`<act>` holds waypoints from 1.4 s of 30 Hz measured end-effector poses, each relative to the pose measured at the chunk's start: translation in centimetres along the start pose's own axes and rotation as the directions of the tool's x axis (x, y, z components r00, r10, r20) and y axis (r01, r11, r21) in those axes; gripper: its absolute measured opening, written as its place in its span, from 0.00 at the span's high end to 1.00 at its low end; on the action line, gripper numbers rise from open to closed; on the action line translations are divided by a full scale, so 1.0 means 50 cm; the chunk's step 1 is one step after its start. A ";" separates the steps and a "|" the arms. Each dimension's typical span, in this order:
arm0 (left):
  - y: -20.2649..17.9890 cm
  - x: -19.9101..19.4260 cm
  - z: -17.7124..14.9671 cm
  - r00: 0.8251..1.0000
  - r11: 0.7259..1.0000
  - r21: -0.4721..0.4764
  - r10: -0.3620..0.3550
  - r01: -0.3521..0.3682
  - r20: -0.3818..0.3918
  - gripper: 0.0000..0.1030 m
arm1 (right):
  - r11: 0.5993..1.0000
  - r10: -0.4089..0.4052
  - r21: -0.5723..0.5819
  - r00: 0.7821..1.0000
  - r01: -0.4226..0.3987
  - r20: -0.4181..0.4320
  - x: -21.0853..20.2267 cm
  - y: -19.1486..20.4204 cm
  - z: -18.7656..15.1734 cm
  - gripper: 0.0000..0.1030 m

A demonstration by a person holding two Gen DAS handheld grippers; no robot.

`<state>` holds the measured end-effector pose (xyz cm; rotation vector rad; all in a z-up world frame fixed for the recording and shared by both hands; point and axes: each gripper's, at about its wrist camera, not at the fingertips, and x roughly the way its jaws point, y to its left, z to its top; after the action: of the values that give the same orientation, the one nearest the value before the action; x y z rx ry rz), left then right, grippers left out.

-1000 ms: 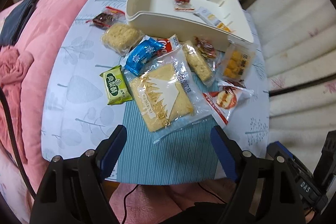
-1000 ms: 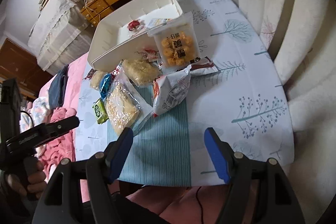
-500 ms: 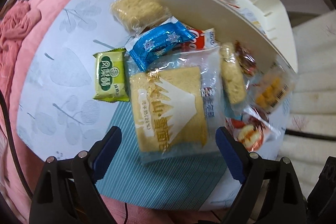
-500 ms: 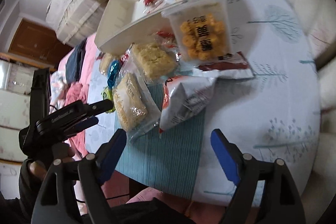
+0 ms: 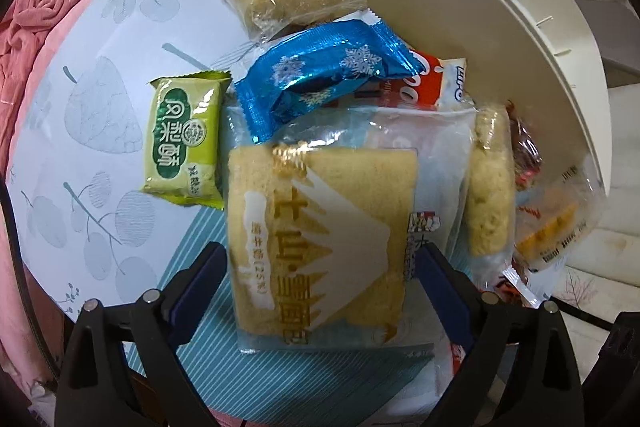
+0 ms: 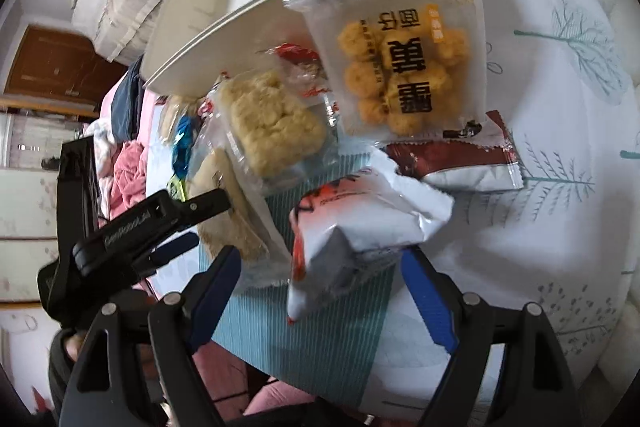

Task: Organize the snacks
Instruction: 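Grasp the white DONGZAO bag with the right tool while the left tool grasps the Fujisan bread pack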

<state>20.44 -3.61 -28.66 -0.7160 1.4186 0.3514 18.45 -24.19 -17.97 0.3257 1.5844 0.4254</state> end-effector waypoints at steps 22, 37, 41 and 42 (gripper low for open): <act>-0.074 0.083 0.134 0.995 0.996 -0.012 0.084 -0.084 -0.045 0.00 | 0.987 -0.051 0.149 0.995 0.064 -0.091 0.072 -0.038 0.069 0.20; -0.062 0.086 0.067 0.995 0.995 -0.029 0.099 -0.099 -0.022 0.12 | 0.984 -0.105 0.133 0.989 0.119 -0.104 0.061 -0.044 0.058 0.37; -0.055 0.088 0.047 0.994 0.994 -0.035 0.104 -0.106 -0.038 0.12 | 0.986 -0.106 0.119 0.988 0.119 -0.112 0.061 -0.036 0.041 0.39; -0.054 0.088 0.044 0.994 0.994 -0.036 0.103 -0.105 -0.040 0.12 | 0.987 -0.104 0.111 0.988 0.116 -0.113 0.059 -0.035 0.035 0.39</act>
<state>24.46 -5.07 -32.28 -0.6840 1.4923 0.4489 20.13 -24.24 -21.44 0.3079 1.7270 0.2680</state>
